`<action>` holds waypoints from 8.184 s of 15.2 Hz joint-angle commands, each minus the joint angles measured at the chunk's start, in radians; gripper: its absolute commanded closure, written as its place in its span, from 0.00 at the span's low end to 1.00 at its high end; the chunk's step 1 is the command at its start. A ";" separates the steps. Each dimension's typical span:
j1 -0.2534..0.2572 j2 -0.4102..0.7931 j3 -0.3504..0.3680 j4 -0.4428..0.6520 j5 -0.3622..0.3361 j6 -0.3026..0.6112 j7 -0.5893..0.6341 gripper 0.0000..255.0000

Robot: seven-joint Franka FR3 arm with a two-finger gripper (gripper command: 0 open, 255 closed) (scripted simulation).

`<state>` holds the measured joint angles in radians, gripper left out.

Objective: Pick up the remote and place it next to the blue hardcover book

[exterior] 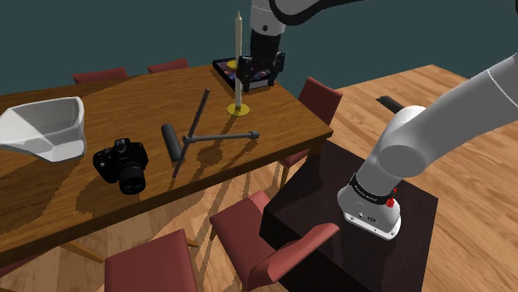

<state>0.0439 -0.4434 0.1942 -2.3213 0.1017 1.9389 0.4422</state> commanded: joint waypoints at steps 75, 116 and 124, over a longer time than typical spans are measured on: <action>0.070 0.716 0.159 0.562 -0.141 0.134 0.477 1.00; -0.381 0.447 -0.215 0.155 -0.003 0.225 -0.406 1.00; -0.380 0.503 -0.214 0.107 0.007 0.329 -0.418 1.00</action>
<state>-0.3367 0.0504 -0.0205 -2.2083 0.1071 2.2525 0.0239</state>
